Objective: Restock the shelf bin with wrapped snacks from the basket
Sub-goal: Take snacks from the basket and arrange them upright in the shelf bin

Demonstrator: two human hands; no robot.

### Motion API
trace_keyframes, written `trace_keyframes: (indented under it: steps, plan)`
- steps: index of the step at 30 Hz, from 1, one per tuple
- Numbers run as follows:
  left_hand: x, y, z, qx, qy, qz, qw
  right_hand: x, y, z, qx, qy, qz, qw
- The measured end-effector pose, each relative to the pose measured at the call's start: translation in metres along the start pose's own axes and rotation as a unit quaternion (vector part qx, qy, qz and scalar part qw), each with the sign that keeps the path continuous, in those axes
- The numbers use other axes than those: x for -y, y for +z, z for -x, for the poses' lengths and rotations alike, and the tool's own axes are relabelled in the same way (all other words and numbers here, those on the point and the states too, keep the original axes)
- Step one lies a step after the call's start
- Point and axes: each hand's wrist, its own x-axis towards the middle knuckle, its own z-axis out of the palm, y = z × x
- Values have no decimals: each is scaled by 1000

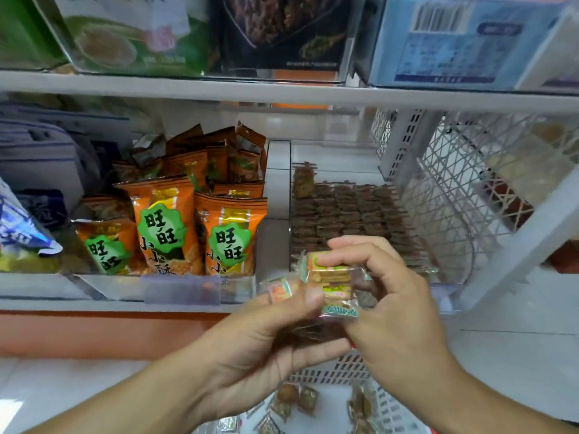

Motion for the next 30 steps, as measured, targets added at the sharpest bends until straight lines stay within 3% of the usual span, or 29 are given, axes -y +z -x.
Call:
trace_keyframes:
  steps: [7,11,19,26,30]
  plan:
    - [-4,-5,1,-62,38,-42,996,5,-9,-2,120,-16,76,990]
    - [-5,-9,2,-103,57,-53,992,7,-22,-7,213,41,-6,976]
    - [-1,-12,1,-123,76,-81,986,-2,-19,-4,107,59,17,992]
    - [-3,-14,-2,-121,86,-26,989,-1,-26,-9,105,102,-2,989]
    - [-2,-12,-2,-115,85,23,989,-4,-29,-13,88,169,-46,981]
